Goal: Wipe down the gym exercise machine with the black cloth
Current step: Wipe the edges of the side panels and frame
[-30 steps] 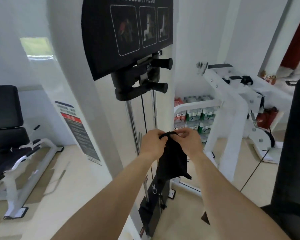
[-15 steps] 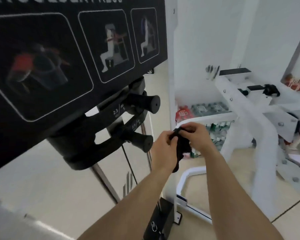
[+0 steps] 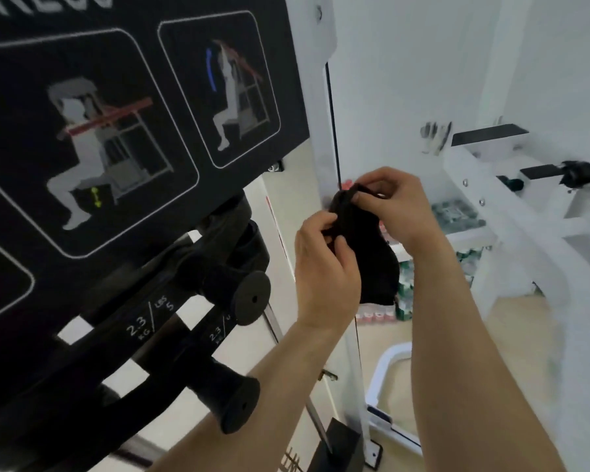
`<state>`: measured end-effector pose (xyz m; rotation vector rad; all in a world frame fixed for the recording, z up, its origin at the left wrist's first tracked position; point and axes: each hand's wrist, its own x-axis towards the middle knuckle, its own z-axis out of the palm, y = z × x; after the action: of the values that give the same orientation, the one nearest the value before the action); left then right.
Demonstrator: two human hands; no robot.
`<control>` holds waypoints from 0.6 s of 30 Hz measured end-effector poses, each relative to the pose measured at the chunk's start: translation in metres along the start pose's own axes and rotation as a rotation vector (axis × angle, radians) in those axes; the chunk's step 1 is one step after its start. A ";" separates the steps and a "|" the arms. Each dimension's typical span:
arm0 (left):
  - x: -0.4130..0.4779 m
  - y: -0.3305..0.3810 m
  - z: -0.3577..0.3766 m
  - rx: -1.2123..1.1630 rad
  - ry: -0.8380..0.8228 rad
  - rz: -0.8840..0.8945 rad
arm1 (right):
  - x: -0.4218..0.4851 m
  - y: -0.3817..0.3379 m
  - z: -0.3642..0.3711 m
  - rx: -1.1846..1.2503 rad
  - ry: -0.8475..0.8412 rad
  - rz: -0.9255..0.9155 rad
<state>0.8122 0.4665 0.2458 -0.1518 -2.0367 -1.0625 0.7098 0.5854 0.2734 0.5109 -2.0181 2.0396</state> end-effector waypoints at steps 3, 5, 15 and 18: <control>0.015 -0.003 0.003 0.126 0.024 0.105 | 0.020 -0.011 0.001 0.036 -0.012 -0.035; 0.023 -0.004 0.004 0.189 0.039 0.152 | 0.033 -0.018 0.002 0.044 -0.035 -0.072; 0.037 0.015 0.024 0.377 0.094 0.323 | 0.086 -0.063 0.002 0.073 -0.217 -0.333; 0.051 0.030 0.033 0.424 0.151 0.369 | 0.100 -0.077 0.005 0.039 -0.183 -0.434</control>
<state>0.7721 0.4971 0.2911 -0.2100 -1.9512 -0.3932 0.6496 0.5742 0.3842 1.0721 -1.7619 1.8213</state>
